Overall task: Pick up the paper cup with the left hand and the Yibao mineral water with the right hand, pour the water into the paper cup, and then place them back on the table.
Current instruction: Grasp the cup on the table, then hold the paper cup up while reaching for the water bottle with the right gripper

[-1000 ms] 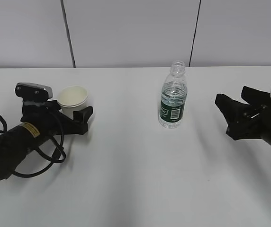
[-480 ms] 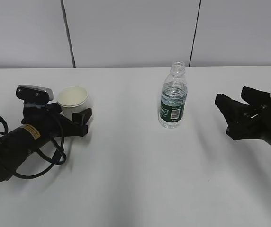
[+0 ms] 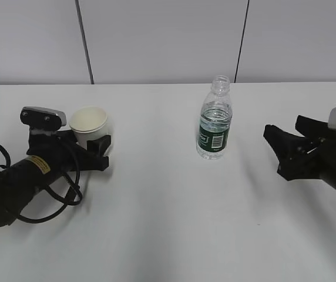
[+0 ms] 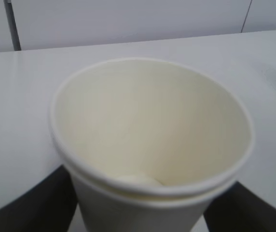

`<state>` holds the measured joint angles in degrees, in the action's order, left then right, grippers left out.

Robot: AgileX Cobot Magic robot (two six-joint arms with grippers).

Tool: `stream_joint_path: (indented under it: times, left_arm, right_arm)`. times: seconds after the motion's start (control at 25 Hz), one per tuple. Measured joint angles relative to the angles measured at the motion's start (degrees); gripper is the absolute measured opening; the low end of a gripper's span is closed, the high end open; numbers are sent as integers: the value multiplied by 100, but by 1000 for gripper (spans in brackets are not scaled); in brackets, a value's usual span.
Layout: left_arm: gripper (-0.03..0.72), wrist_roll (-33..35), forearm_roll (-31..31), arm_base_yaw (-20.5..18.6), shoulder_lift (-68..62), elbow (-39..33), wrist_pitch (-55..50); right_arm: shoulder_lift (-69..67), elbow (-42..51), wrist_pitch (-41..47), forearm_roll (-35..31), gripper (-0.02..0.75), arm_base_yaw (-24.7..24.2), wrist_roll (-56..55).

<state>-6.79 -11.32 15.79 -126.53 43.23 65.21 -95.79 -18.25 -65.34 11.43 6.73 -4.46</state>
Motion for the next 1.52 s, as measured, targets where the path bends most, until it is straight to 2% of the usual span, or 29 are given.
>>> stream_joint_path:
  times: [0.32,1.2,1.52]
  left_arm:
    - [467,0,0,0,-24,0,0]
    - [464,0,0,0,-24,0,0]
    - [464,0,0,0,-24,0,0]
  right_arm:
    - [-419,-132,0,26,628,0,-25]
    - [-2407,-2049,-11,783,638,0,-128]
    - [-2767,-2472,-11,1018,638,0,-298]
